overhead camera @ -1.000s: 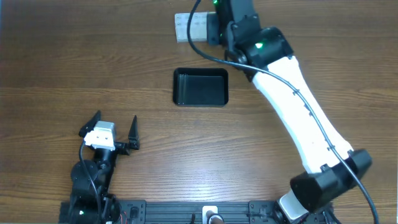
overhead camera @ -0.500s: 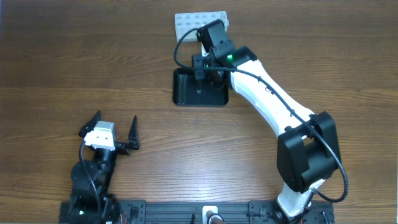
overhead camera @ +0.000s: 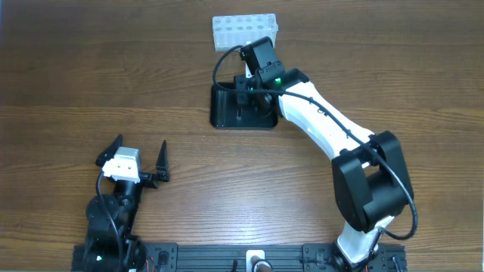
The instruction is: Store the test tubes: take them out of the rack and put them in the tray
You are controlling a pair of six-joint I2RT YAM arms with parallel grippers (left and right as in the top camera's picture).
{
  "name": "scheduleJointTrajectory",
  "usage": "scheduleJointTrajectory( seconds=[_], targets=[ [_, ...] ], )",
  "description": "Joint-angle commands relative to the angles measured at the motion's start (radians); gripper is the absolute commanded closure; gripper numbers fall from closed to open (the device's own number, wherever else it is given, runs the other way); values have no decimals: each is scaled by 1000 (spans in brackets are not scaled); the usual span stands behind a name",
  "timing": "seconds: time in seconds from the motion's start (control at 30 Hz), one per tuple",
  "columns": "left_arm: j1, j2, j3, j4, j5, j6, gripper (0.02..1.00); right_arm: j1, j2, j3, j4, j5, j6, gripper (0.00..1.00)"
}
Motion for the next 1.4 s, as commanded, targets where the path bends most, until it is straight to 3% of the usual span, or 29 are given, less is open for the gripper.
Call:
scheduleJointTrajectory(
  seconds=[0.03,0.33,0.57,0.77,0.97,1.23,1.33,1.4],
  targets=[
    [6,-8,-5,-3,13,-7,18,2,54,-10,1,3,18,969],
    [6,-8,-5,-3,13,-7,20,-12,85,-10,-6,4,17,912],
    [6,-8,-5,-3,13,-7,20,-14,85,-9,2,3,18,709],
    [6,-8,-5,-3,13,-7,18,-14,66,24,-4,3,10,658],
    [6,-8,-5,-3,13,-7,18,-23,-24,92,-26,15,-77,632],
    [6,-8,-5,-3,13,-7,18,-58,-77,180,43,367,-103,627],
    [6,-8,-5,-3,13,-7,18,-76,-69,180,122,451,-105,625],
    [6,-8,-5,-3,13,-7,18,-86,-53,180,178,456,-142,610]
  ],
)
